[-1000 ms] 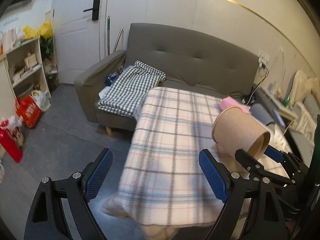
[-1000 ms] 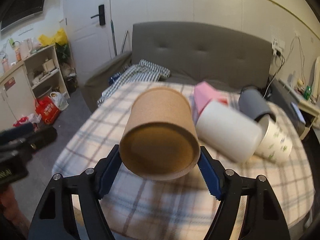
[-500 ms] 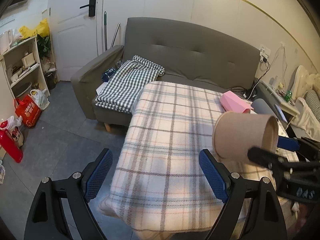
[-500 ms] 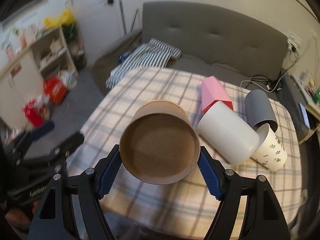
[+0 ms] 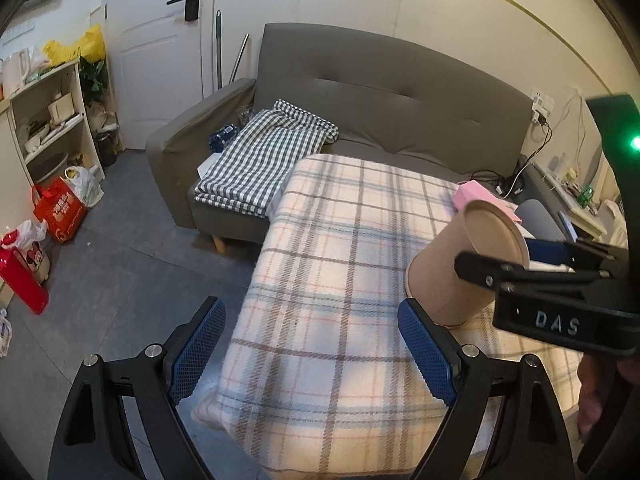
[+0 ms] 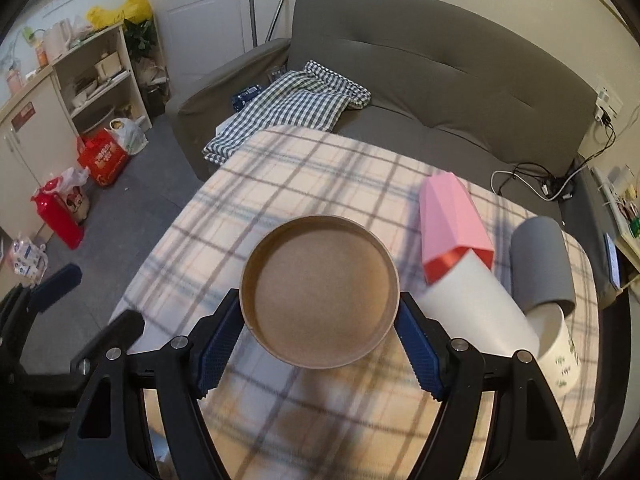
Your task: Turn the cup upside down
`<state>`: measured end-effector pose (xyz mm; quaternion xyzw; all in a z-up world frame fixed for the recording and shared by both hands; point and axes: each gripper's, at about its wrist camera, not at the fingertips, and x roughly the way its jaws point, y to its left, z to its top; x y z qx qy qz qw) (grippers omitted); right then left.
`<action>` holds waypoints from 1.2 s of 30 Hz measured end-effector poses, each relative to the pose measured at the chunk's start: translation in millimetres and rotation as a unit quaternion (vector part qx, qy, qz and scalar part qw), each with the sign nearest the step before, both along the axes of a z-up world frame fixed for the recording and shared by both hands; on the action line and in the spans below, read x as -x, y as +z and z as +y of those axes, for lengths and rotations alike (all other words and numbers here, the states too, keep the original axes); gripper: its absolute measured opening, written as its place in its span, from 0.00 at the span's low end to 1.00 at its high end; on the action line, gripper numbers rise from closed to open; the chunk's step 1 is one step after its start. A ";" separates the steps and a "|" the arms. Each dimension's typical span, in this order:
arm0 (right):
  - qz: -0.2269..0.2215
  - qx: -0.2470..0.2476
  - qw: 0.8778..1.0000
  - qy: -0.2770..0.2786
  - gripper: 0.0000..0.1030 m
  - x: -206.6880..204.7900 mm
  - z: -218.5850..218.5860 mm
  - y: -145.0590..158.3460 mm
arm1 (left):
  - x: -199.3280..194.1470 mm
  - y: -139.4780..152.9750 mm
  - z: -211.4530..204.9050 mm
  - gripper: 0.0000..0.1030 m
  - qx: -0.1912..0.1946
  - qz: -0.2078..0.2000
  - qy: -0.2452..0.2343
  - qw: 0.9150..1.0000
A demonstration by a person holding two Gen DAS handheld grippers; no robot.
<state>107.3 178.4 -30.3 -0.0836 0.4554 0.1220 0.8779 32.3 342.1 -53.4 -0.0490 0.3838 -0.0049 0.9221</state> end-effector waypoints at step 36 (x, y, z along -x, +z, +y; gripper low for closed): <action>-0.195 -0.068 0.974 -0.092 1.00 96.7 -158.1 19.4 | 20.9 26.3 -100.2 0.97 -0.049 -0.120 -0.017 0.991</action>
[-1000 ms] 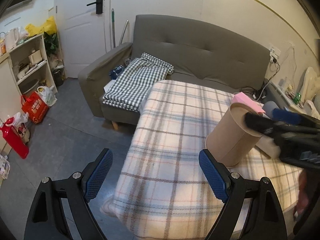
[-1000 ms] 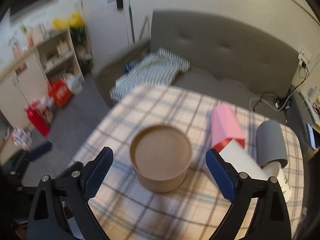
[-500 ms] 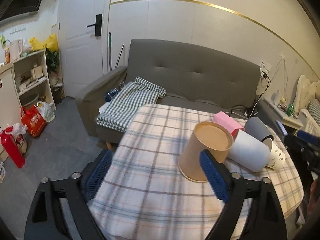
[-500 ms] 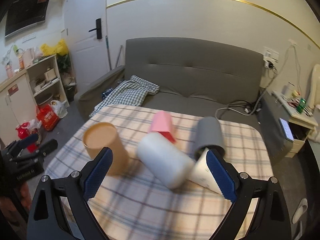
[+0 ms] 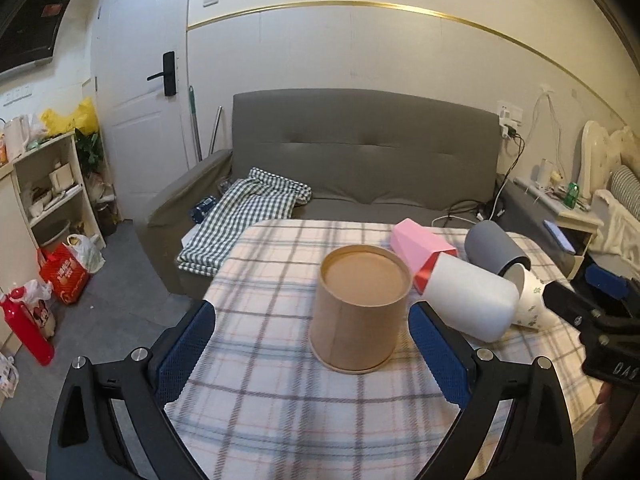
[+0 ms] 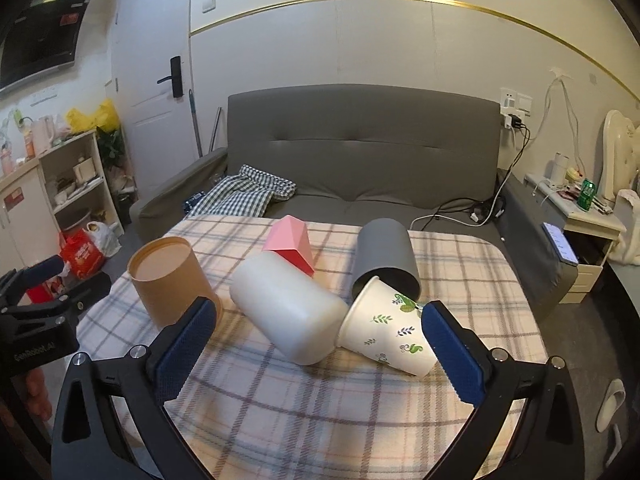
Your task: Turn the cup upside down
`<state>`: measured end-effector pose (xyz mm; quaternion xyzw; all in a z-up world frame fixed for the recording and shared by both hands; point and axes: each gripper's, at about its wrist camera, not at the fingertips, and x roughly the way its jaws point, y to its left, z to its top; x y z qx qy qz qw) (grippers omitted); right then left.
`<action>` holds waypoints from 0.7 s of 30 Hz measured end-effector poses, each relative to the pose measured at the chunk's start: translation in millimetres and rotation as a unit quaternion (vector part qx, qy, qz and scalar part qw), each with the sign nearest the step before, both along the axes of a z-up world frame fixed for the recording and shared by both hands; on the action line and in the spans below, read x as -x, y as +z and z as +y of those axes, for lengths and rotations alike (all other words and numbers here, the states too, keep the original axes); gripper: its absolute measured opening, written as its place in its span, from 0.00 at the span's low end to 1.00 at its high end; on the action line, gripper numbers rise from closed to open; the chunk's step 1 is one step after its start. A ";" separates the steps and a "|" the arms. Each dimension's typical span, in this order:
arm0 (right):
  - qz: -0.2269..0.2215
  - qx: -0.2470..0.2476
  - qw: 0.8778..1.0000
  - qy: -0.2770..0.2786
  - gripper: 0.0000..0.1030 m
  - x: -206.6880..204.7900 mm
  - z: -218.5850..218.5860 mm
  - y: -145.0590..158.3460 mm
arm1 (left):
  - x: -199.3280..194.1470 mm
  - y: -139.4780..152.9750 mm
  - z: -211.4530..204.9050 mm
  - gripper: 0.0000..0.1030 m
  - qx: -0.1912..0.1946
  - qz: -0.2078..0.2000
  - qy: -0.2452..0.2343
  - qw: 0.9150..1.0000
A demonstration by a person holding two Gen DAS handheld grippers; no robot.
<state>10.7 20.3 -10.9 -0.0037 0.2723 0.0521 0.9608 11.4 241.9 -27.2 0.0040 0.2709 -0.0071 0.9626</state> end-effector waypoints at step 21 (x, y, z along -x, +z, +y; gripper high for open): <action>-0.009 -0.003 1.000 -0.013 1.00 -1.6 0.2 0.6 | 6.2 -0.3 -6.7 0.97 0.000 0.004 -0.006 1.000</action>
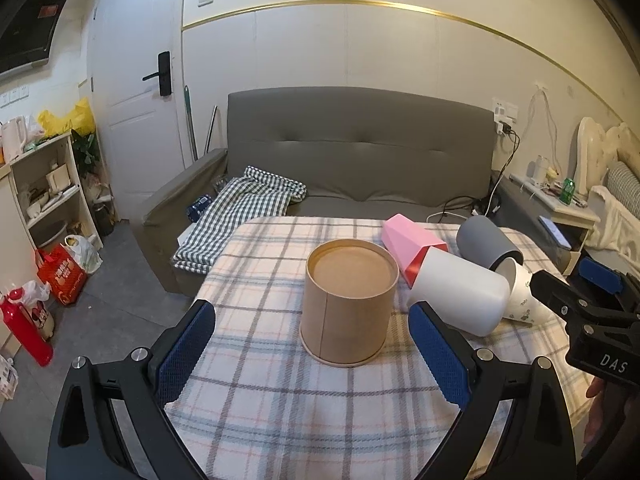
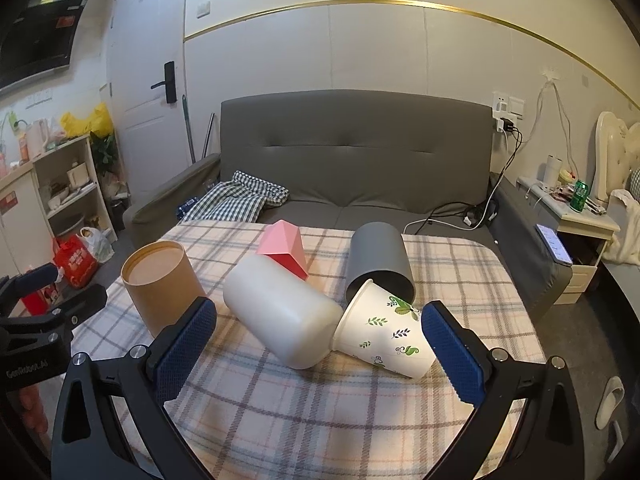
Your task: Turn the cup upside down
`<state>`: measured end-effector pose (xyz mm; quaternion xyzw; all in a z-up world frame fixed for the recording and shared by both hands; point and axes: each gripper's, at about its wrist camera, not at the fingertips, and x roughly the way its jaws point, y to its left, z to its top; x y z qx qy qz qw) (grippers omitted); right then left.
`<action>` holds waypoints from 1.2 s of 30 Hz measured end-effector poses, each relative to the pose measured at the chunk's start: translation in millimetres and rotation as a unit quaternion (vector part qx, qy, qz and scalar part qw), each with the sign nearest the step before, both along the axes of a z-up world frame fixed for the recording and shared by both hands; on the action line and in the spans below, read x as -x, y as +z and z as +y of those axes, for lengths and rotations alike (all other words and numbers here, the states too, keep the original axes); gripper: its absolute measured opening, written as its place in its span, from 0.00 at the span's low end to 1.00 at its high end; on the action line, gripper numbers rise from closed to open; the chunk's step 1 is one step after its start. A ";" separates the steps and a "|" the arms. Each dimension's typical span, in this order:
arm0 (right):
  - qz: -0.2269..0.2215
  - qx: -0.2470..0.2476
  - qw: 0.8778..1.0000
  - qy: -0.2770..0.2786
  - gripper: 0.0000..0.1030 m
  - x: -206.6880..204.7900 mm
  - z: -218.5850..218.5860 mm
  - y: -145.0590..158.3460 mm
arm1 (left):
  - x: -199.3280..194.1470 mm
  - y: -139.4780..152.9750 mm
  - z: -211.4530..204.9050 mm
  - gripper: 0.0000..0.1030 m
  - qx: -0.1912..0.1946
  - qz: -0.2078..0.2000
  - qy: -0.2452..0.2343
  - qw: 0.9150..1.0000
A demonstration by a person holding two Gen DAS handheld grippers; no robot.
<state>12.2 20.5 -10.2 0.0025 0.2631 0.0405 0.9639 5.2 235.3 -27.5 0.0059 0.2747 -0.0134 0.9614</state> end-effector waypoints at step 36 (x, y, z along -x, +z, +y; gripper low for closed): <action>0.010 0.006 1.000 0.012 1.00 4.5 11.8 -0.4 | 8.9 3.8 4.6 0.97 0.000 -0.007 -0.007 1.000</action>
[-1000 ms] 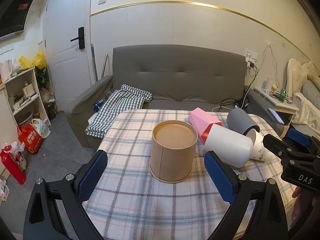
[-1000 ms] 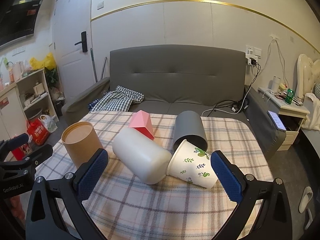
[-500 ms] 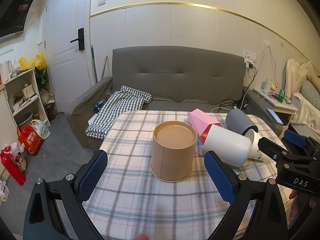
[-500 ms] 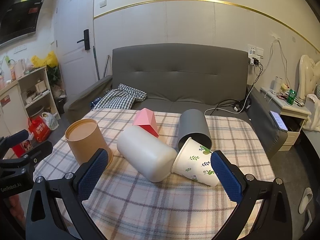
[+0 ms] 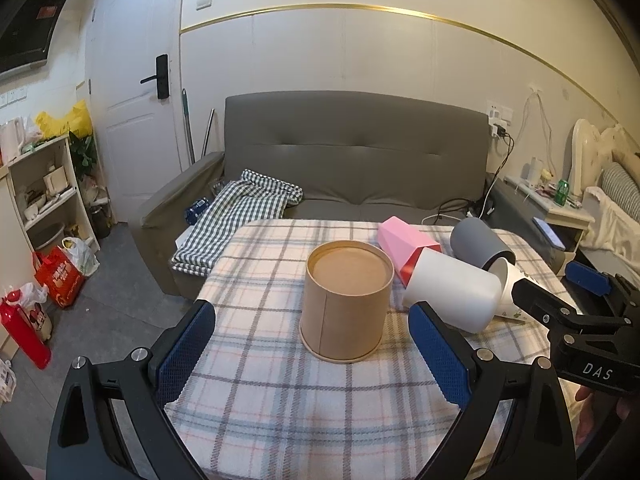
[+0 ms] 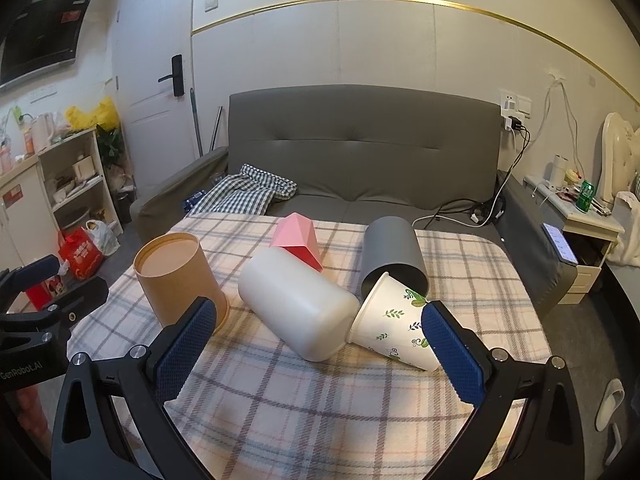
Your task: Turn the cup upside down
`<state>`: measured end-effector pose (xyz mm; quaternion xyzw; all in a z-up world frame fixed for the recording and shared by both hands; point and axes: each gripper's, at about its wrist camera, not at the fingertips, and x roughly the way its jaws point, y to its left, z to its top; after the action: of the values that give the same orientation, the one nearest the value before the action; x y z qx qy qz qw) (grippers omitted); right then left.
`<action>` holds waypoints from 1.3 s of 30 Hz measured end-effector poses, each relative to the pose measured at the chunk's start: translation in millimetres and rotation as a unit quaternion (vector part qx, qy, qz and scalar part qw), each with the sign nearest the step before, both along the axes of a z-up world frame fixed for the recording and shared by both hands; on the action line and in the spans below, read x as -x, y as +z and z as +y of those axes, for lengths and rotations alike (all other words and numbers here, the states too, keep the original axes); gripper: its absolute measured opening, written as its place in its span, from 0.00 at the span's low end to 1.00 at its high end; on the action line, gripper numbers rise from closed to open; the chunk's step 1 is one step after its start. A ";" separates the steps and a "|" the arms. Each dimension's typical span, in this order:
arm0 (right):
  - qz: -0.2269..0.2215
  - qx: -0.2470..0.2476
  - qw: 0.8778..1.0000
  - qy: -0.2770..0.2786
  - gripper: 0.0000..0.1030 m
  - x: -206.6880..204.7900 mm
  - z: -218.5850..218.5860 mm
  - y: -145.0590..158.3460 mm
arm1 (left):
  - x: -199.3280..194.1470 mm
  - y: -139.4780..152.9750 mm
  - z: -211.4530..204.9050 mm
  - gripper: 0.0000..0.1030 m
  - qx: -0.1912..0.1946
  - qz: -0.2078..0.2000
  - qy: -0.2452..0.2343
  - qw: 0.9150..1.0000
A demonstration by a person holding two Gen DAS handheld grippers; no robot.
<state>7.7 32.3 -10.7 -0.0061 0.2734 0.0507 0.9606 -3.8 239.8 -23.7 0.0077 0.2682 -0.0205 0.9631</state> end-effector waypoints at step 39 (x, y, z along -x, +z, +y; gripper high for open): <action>0.000 0.000 1.000 0.000 1.00 0.3 0.6 0.0 | 1.0 -0.5 -0.8 0.97 -0.006 0.000 0.002 1.000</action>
<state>7.4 33.0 -10.7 -0.0058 0.2733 0.0508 0.9606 -4.8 239.0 -24.1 0.0124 0.2684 -0.0168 0.9631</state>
